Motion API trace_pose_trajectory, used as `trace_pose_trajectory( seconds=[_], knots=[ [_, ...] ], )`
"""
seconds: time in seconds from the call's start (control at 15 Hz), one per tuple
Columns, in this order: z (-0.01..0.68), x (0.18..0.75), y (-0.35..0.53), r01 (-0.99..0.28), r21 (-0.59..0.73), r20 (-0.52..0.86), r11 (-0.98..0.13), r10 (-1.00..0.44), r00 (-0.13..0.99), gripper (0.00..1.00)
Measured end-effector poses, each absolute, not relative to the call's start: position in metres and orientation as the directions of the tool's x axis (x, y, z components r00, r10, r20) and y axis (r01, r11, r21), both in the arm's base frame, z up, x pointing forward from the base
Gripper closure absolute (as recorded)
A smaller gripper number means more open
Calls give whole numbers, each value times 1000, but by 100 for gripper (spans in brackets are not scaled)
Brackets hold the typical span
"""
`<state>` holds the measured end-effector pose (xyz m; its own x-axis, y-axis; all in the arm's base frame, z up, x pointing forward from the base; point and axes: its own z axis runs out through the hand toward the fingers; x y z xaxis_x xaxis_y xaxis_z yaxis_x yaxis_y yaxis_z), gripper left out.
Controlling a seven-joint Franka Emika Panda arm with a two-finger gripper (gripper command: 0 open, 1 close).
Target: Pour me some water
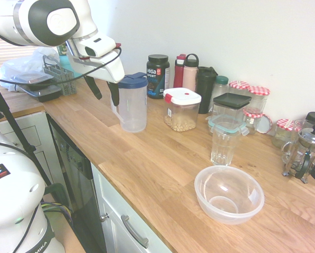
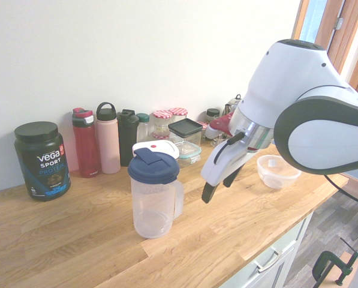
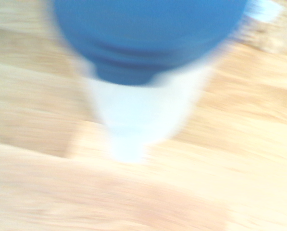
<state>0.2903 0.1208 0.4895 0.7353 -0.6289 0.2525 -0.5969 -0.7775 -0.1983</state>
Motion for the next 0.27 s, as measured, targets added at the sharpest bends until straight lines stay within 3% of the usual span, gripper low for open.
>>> trace_pose_trajectory(
  seconds=[0.27],
  knots=[
    [486, 308, 56, -723, -186, 240, -666, -744, 623, 0]
  ],
)
